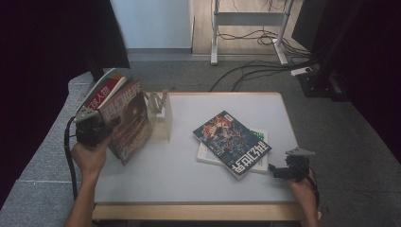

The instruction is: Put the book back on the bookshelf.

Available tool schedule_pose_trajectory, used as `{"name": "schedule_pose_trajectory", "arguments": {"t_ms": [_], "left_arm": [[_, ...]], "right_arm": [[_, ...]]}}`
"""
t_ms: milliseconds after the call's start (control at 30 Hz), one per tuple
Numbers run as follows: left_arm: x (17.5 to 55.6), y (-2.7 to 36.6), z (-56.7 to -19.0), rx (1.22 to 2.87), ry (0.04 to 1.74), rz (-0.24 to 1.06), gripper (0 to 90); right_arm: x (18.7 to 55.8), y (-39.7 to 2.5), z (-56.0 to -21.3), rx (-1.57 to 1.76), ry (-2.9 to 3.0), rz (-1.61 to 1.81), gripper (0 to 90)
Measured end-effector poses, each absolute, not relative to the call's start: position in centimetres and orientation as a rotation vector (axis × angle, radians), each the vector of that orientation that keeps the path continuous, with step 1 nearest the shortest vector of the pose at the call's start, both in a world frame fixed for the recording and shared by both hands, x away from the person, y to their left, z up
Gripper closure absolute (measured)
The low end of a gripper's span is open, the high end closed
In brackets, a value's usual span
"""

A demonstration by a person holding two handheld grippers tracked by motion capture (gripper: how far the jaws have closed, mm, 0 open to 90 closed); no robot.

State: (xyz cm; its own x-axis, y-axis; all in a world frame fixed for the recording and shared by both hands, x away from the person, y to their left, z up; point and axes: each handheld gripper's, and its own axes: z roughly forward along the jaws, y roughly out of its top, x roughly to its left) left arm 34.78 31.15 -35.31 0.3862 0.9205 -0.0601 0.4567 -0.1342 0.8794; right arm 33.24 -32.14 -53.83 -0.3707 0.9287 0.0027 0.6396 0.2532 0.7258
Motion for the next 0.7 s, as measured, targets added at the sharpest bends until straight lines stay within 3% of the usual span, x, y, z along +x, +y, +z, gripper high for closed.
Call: {"name": "schedule_pose_trajectory", "arguments": {"t_ms": [700], "left_arm": [[38.4,29.0,-37.4,1.726,1.227,0.779,84.2]], "right_arm": [[33.2,-32.2,-53.8,1.426,2.102,0.909,0.0]]}}
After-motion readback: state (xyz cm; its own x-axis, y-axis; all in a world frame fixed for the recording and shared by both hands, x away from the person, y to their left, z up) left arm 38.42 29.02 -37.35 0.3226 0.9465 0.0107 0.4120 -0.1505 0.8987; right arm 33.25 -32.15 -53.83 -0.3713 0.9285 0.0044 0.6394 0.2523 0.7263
